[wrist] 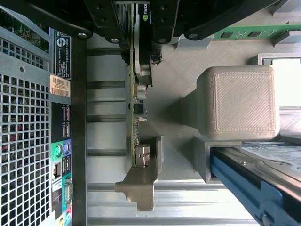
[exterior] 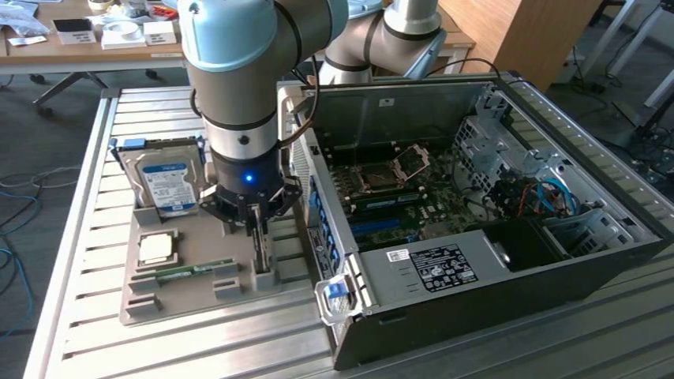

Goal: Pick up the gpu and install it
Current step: 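Pick up the gpu and move the gpu toward the slot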

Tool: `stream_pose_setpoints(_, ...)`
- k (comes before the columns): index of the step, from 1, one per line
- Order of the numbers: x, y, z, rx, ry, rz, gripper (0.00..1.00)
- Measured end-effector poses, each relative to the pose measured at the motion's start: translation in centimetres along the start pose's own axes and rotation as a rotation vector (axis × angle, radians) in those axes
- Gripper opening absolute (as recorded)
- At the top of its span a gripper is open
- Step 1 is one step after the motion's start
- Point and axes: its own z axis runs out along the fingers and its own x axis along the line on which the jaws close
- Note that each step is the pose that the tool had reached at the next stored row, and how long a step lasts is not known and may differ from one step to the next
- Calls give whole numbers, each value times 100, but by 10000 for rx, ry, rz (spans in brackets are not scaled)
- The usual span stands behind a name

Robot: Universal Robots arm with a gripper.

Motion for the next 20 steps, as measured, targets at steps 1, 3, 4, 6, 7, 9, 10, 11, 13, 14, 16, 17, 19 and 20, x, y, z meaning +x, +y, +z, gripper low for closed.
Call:
stream_pose_setpoints(1,0,0,-1,-2,-1,0,27)
stream_pose_setpoints(3,-1,1,-19,-2,-2,0,27)
stream_pose_setpoints(4,-1,2,-39,0,0,0,27)
stream_pose_setpoints(6,-2,4,-83,-1,0,0,27)
stream_pose_setpoints(7,-3,5,-108,-1,-1,0,27)
stream_pose_setpoints(9,-4,8,-168,0,0,0,27)
stream_pose_setpoints(10,-5,10,-211,0,0,0,27)
stream_pose_setpoints(11,-6,12,-249,0,0,0,27)
stream_pose_setpoints(13,-8,15,-326,-1,-1,0,27)
stream_pose_setpoints(14,-9,17,-369,-1,-1,-1,27)
stream_pose_setpoints(16,-11,21,-458,-1,-1,-1,27)
stream_pose_setpoints(17,-11,23,-499,0,1,-1,27)
stream_pose_setpoints(19,-13,26,-559,-1,-1,-6,27)
stream_pose_setpoints(20,-14,28,-589,-1,0,-9,27)
